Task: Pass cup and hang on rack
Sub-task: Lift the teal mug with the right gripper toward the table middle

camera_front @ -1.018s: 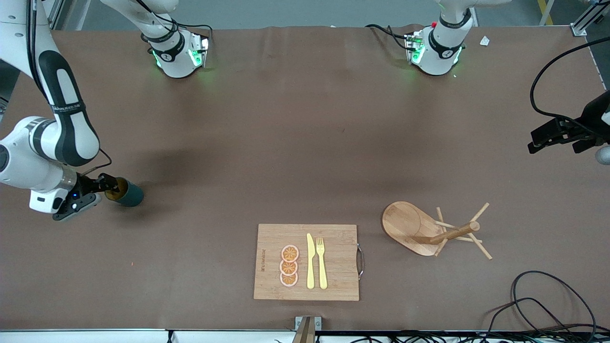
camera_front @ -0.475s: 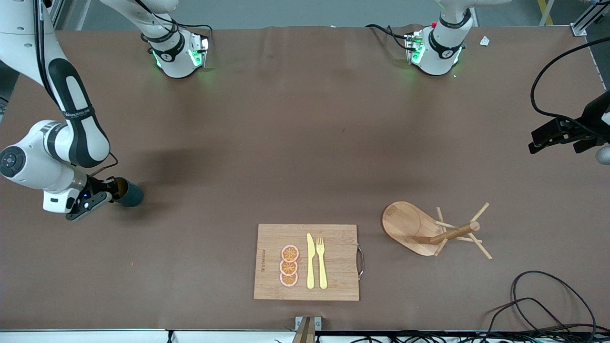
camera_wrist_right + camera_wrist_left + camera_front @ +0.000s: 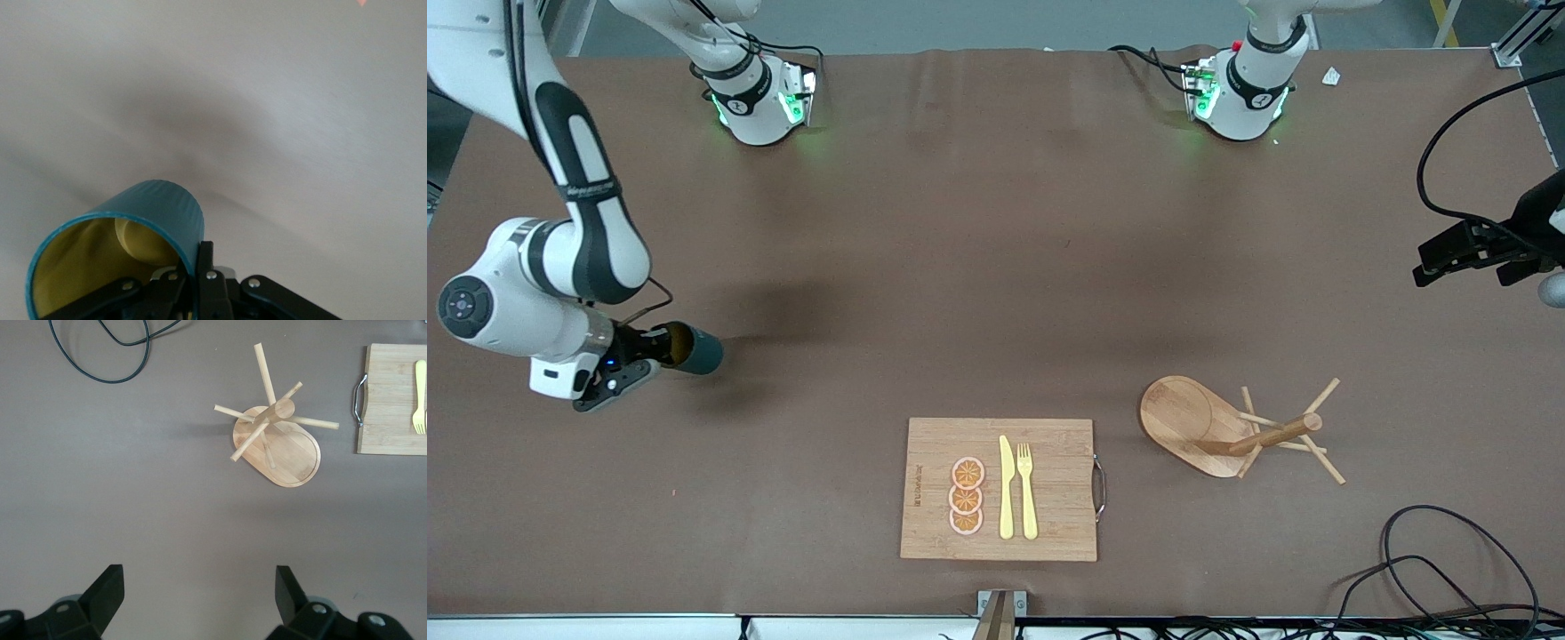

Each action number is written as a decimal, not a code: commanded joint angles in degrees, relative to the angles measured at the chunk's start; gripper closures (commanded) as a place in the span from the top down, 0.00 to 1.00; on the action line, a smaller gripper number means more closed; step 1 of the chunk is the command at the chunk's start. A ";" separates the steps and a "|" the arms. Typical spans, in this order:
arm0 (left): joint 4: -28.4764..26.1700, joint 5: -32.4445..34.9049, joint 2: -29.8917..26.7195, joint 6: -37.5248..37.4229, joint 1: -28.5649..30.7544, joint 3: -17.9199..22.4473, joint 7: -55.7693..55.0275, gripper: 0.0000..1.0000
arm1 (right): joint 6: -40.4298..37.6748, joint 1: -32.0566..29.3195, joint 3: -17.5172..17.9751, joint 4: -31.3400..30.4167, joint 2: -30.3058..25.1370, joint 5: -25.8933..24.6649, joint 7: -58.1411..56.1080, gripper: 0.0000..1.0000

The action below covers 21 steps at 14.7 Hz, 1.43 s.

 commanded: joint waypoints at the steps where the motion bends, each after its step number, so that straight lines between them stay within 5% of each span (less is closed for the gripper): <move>1: -1.21 1.08 -1.29 0.31 0.07 -0.06 1.31 1.00 | -3.29 7.42 -0.35 -1.29 -3.99 1.10 9.54 0.00; 8: -1.21 1.08 -1.29 0.23 -0.19 -0.06 1.23 1.00 | -1.11 28.16 -0.44 -0.24 -4.09 1.27 42.13 0.00; 12: -1.21 1.08 -1.29 0.23 -0.11 -0.06 1.23 1.00 | 4.60 37.31 -0.52 0.90 -1.64 1.01 50.44 0.00; 21: -1.12 0.55 -0.94 0.05 0.07 0.12 0.53 1.00 | 7.25 44.79 -0.44 13.28 11.20 1.19 58.33 0.00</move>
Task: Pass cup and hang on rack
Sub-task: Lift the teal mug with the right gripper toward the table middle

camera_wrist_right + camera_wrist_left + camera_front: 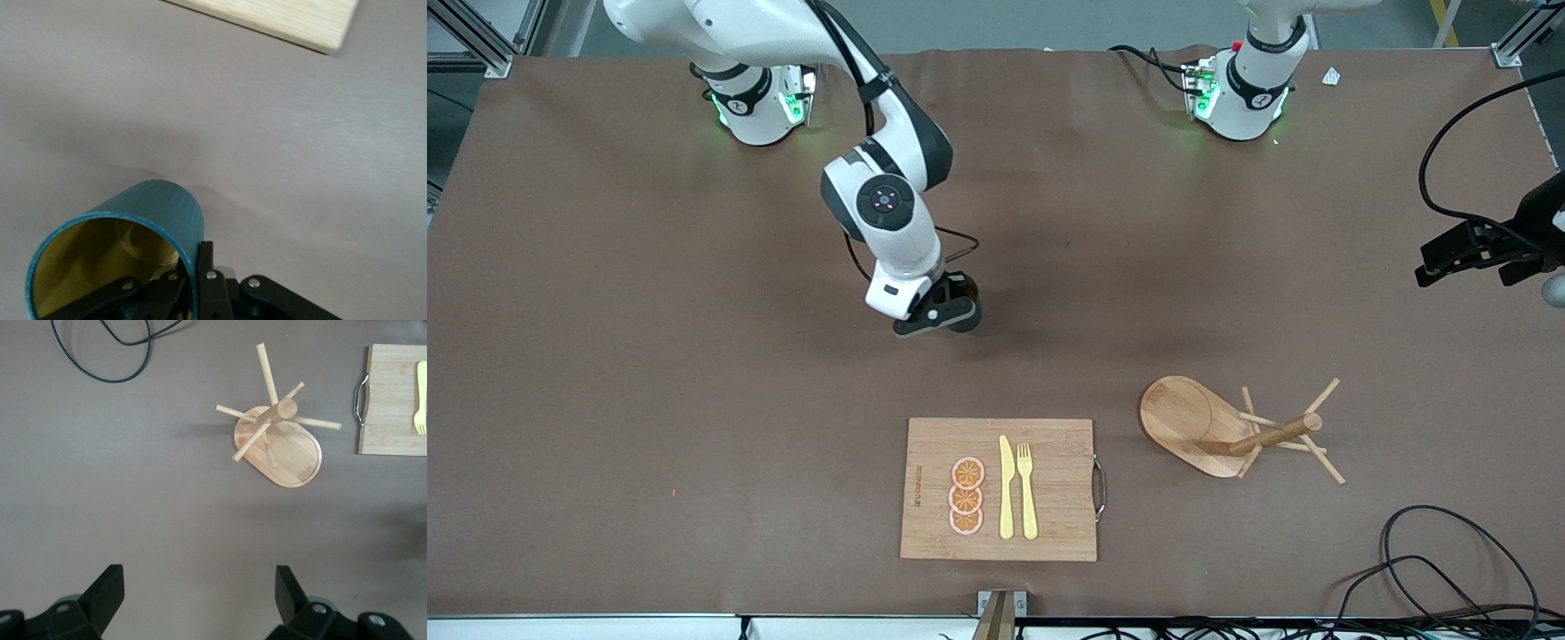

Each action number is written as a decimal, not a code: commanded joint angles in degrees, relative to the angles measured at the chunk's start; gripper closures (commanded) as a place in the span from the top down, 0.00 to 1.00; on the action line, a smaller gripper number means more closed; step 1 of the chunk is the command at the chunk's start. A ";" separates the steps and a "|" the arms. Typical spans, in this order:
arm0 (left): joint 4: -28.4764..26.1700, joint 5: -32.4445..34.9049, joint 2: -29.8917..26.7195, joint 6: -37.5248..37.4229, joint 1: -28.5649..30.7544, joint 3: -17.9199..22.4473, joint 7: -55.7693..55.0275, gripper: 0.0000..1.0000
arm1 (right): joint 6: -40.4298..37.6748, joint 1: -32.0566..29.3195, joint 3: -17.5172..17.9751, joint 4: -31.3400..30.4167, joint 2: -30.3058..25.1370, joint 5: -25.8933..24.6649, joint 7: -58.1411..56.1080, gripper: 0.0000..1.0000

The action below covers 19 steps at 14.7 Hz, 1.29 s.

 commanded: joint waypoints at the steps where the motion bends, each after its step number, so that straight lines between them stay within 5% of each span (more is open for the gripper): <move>1: -1.18 0.44 -0.94 -0.04 -0.23 0.03 1.20 1.00 | -0.66 2.75 -0.79 6.15 4.66 0.63 5.01 0.00; 10: -1.35 0.35 -0.85 -1.18 -1.46 -1.45 -1.07 1.00 | -0.75 5.49 -0.87 11.87 10.12 -0.07 12.68 0.02; 11: -1.27 0.44 -0.94 -1.18 -1.20 -2.59 -2.21 1.00 | -0.75 5.40 -0.87 11.96 10.03 0.02 12.85 0.15; 12: -1.26 0.35 -0.94 -1.18 -1.20 -3.22 -3.18 1.00 | -0.75 5.14 -0.87 11.96 10.03 0.02 12.85 0.63; 13: -1.26 0.18 -0.94 -1.18 -1.28 -3.83 -3.63 1.00 | -0.84 5.14 -0.87 11.96 10.03 0.28 13.02 0.98; 19: -1.44 3.93 0.28 -1.62 -2.59 -15.77 -34.76 1.00 | -7.14 4.44 -0.87 15.20 8.63 0.90 12.67 1.00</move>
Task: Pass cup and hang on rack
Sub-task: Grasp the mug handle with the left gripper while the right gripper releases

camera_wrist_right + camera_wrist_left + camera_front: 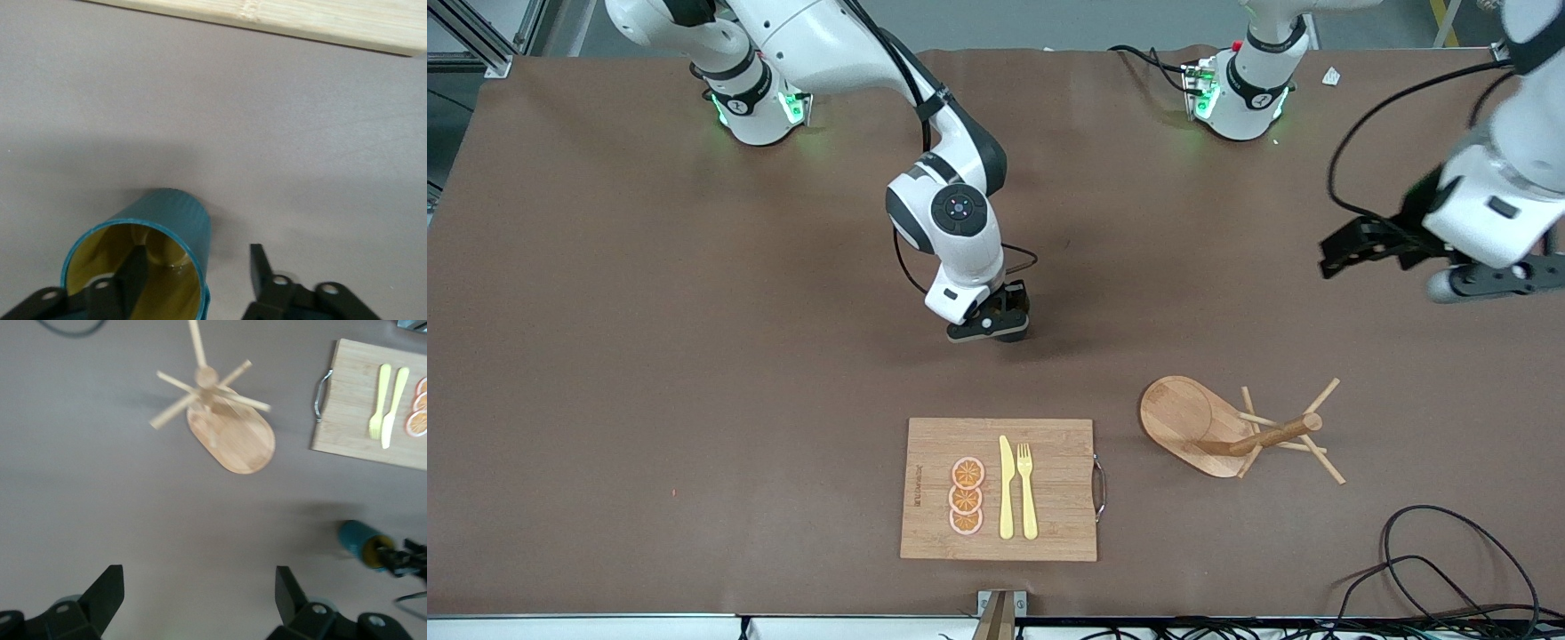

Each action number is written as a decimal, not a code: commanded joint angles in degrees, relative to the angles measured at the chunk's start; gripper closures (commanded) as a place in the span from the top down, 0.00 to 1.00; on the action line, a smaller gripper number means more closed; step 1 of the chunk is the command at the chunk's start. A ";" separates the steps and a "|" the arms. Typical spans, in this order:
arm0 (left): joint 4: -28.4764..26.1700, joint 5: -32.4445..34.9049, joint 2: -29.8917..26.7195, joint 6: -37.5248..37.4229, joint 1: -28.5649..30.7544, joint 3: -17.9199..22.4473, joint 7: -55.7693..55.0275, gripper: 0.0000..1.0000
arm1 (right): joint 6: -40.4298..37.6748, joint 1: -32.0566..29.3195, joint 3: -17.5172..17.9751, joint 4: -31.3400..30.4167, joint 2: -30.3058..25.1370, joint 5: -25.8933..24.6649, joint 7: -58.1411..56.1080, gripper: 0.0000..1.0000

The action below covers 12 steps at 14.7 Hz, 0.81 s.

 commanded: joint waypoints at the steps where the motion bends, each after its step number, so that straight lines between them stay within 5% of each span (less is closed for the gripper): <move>1: -0.44 5.73 0.68 -0.50 -2.74 -5.17 -16.15 1.00 | -8.09 -1.03 0.22 3.06 -2.53 0.90 0.29 1.00; 6: -0.44 7.42 3.93 0.73 -10.57 -6.15 -31.04 1.00 | -21.72 -8.31 -0.13 3.43 -10.08 1.42 -8.67 1.00; 12: -0.09 14.35 9.19 4.50 -21.10 -6.15 -44.48 1.00 | -33.86 -26.76 -0.13 3.25 -16.42 0.81 -19.26 1.00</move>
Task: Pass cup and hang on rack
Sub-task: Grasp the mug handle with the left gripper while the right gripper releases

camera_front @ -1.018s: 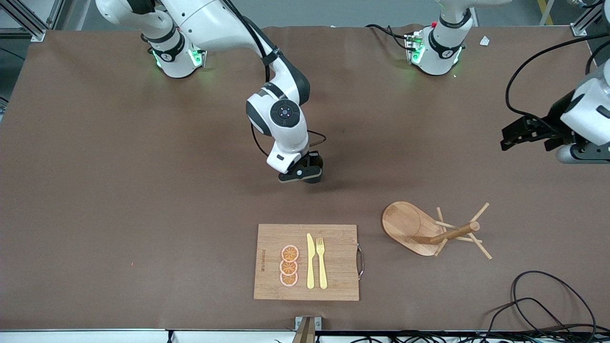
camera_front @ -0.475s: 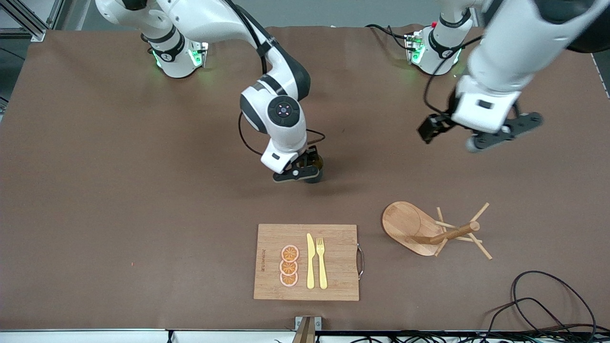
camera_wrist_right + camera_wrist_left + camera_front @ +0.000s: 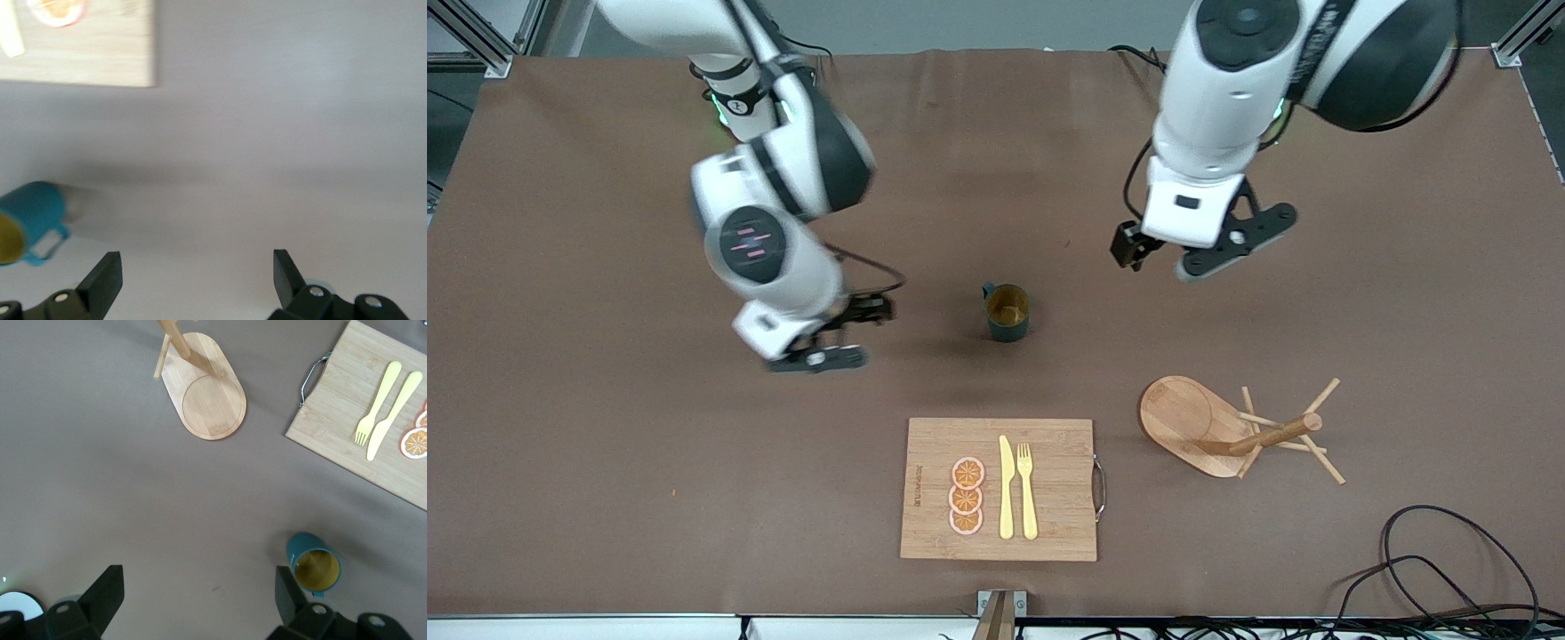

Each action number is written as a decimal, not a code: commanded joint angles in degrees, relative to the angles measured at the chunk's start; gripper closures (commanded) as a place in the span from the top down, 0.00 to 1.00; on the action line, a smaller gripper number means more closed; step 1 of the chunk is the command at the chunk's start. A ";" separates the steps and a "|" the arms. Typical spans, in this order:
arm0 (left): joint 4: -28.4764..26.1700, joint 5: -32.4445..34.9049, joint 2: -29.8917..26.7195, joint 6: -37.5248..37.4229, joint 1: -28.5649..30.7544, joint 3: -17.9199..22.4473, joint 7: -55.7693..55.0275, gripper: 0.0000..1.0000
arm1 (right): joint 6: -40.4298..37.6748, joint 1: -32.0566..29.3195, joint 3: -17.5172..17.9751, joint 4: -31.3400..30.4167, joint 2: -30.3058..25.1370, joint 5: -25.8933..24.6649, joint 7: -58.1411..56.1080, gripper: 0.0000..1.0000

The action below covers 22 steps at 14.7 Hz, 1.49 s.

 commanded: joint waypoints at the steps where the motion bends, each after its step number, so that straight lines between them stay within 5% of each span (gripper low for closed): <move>1: 0.87 4.17 3.50 2.57 -6.10 0.06 -9.22 1.00 | -3.51 -8.55 1.20 -2.16 -3.31 0.69 -11.82 1.00; 5: 0.96 10.04 8.60 8.03 -13.84 0.06 -23.73 1.00 | -5.72 -19.54 0.76 -1.63 -5.33 0.69 -18.99 1.00; 13: 2.98 36.41 25.11 11.11 -30.54 2.26 -45.62 1.00 | -11.07 -24.83 0.59 3.54 -7.10 -1.67 -14.68 1.00; 18: 9.04 40.83 37.85 11.29 -43.71 14.98 -53.37 1.00 | -14.69 -27.19 0.76 7.95 -6.66 -5.72 -15.82 1.00; 22: 10.89 40.91 42.27 12.87 -45.23 16.59 -56.72 1.00 | -15.92 -28.35 0.67 8.21 -6.75 -5.81 -19.96 1.00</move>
